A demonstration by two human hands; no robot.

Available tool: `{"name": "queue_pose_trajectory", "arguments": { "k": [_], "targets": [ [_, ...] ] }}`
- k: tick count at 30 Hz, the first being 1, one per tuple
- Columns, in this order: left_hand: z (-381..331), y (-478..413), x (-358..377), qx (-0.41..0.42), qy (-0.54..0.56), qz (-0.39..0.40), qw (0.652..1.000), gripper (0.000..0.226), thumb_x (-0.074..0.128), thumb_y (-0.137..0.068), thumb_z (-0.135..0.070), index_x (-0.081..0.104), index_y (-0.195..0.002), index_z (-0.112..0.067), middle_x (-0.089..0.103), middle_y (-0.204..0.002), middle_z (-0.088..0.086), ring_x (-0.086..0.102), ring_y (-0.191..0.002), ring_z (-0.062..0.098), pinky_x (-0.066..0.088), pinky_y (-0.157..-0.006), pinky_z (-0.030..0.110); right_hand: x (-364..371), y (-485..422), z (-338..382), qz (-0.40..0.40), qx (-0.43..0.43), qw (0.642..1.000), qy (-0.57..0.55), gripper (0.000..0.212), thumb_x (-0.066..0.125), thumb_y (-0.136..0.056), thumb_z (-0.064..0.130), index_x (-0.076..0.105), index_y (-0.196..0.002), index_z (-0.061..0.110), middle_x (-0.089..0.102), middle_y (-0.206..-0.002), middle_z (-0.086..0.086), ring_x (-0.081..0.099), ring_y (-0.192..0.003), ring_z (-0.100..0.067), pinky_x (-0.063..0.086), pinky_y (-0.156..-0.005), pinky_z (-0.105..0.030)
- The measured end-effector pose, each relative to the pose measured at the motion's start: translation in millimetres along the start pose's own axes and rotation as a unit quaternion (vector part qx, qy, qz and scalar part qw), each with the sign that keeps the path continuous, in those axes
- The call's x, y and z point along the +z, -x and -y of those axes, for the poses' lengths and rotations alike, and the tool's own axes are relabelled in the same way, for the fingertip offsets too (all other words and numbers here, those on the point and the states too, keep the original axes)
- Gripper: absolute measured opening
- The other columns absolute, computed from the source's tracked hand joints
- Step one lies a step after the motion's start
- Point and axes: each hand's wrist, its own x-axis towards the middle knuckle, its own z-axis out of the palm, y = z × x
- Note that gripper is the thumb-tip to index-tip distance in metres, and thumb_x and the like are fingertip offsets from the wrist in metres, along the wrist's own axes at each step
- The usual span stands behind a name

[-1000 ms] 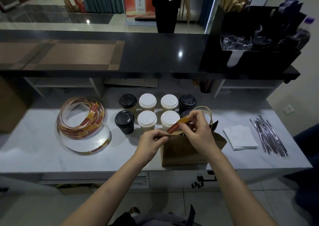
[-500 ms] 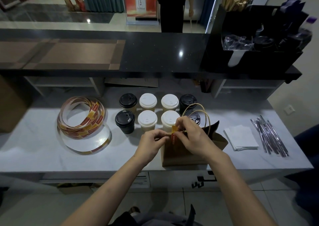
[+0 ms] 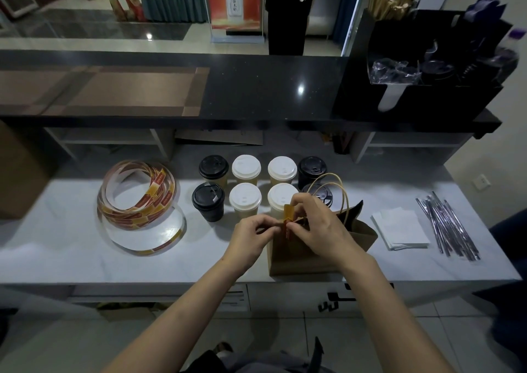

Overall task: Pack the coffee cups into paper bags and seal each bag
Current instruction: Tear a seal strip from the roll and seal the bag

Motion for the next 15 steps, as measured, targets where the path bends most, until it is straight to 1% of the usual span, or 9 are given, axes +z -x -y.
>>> {"name": "queue_pose_trajectory", "arguments": {
  "k": [2, 4, 6, 8, 11, 13, 15],
  "targets": [
    [0, 0, 0, 0.004, 0.004, -0.001, 1.0, 0.013, 0.075, -0.094, -0.014, 0.08, -0.1, -0.025, 0.078, -0.093, -0.01, 0.071, -0.095, 0.006, 0.059, -0.095, 0.036, 0, 1, -1, -0.005, -0.008, 1.0, 0.009, 0.044, 0.078, -0.091, 0.018, 0.046, -0.118, 0.03, 0.052, -0.098, 0.007, 0.055, -0.092, -0.013, 0.051, -0.079, -0.031],
    [1, 0, 0, 0.006, 0.009, 0.0, 1.0, 0.013, 0.075, -0.094, -0.013, 0.08, -0.1, -0.024, 0.078, -0.094, -0.009, 0.072, -0.096, 0.007, 0.059, -0.095, 0.037, 0, 0, -2, -0.008, -0.027, 0.999, 0.028, 0.031, 0.077, -0.091, 0.019, 0.053, -0.111, 0.025, 0.053, -0.097, 0.008, 0.052, -0.091, -0.013, 0.048, -0.079, -0.03],
    [2, 0, 0, 0.008, 0.013, 0.0, 1.0, 0.013, 0.075, -0.094, -0.012, 0.08, -0.1, -0.023, 0.078, -0.095, -0.008, 0.072, -0.097, 0.008, 0.058, -0.096, 0.037, 0, -2, -4, -0.006, -0.056, 0.997, 0.054, 0.019, 0.076, -0.092, 0.02, 0.059, -0.102, 0.02, 0.058, -0.095, 0.007, 0.049, -0.093, -0.013, 0.044, -0.08, -0.028],
    [2, 1, 0, 0.008, 0.017, -0.005, 1.0, 0.014, 0.075, -0.093, -0.012, 0.08, -0.098, -0.024, 0.078, -0.095, -0.009, 0.071, -0.098, 0.007, 0.057, -0.096, 0.036, 1, -3, -5, -0.003, -0.067, 0.996, 0.065, 0.013, 0.075, -0.093, 0.02, 0.064, -0.1, 0.018, 0.062, -0.097, 0.007, 0.05, -0.096, -0.014, 0.042, -0.083, -0.025],
    [2, 1, 1, 0.016, 0.002, -0.023, 1.0, 0.016, 0.078, -0.091, -0.014, 0.078, -0.091, -0.03, 0.075, -0.093, -0.013, 0.069, -0.094, 0.005, 0.057, -0.091, 0.034, 2, -2, -8, -0.006, -0.067, 0.996, 0.061, 0.011, 0.075, -0.093, 0.019, 0.067, -0.099, 0.017, 0.064, -0.099, 0.006, 0.051, -0.098, -0.013, 0.041, -0.085, -0.023],
    [2, 2, 1, 0.024, -0.004, -0.031, 0.999, 0.02, 0.079, -0.09, -0.014, 0.076, -0.089, -0.034, 0.074, -0.092, -0.015, 0.068, -0.092, 0.004, 0.057, -0.088, 0.034, 4, -3, -10, -0.009, -0.066, 0.996, 0.051, 0.012, 0.077, -0.091, 0.018, 0.069, -0.1, 0.016, 0.062, -0.104, 0.005, 0.053, -0.101, -0.014, 0.046, -0.086, -0.026],
    [1, 1, 2, 0.02, 0.003, -0.03, 0.999, 0.018, 0.08, -0.09, -0.014, 0.077, -0.089, -0.032, 0.074, -0.092, -0.015, 0.069, -0.092, 0.004, 0.058, -0.088, 0.033, 5, -4, -12, -0.013, -0.06, 0.997, 0.04, 0.013, 0.078, -0.09, 0.018, 0.072, -0.101, 0.014, 0.06, -0.11, 0.003, 0.055, -0.106, -0.015, 0.051, -0.089, -0.03]
  ]
}}
